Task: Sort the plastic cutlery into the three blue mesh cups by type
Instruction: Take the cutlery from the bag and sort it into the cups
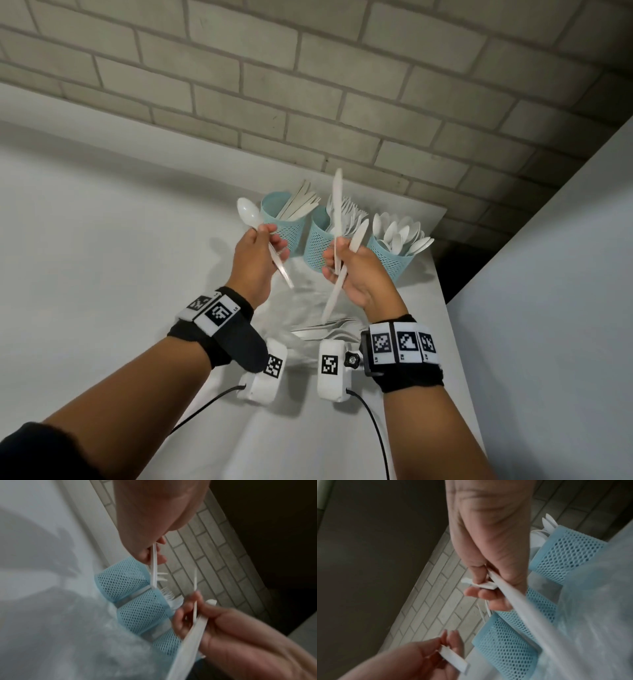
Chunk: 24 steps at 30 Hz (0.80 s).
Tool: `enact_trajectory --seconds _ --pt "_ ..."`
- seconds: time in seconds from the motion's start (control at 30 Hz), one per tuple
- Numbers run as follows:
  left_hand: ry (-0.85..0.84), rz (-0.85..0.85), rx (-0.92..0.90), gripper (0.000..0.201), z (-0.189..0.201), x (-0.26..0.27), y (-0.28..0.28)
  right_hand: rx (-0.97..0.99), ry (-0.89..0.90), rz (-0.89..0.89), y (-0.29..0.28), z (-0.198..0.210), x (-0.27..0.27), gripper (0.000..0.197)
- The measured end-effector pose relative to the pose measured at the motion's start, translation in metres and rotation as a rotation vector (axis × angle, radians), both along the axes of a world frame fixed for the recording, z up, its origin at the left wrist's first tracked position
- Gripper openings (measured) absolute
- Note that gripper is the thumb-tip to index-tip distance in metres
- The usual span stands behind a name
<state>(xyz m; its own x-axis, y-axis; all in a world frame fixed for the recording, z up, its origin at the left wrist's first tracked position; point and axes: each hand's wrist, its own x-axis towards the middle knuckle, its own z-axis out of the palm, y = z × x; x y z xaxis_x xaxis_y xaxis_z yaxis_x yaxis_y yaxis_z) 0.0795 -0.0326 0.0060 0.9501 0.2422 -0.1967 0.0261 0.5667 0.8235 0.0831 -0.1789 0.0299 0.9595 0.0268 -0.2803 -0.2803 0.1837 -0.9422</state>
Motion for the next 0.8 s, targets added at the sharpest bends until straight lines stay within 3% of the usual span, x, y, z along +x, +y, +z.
enact_trajectory --seconds 0.1,0.2,0.3,0.5,0.8 --pt "0.035 -0.228 0.004 0.023 -0.006 -0.009 -0.014 0.213 -0.153 -0.095 0.006 0.004 0.003 0.016" --pt "0.123 -0.419 0.071 0.025 -0.007 -0.014 -0.025 0.293 -0.349 -0.144 0.012 0.005 0.007 0.006" --pt "0.18 -0.517 0.005 0.029 -0.004 -0.016 -0.028 0.3 -0.485 -0.163 0.015 0.006 0.008 0.007" --pt "0.183 -0.442 -0.285 0.035 0.006 -0.016 -0.022 0.144 -0.48 -0.058 0.03 0.003 -0.002 0.017" --pt "0.298 -0.268 -0.384 0.022 -0.006 -0.011 -0.005 0.103 -0.375 0.006 0.053 -0.001 -0.002 0.016"
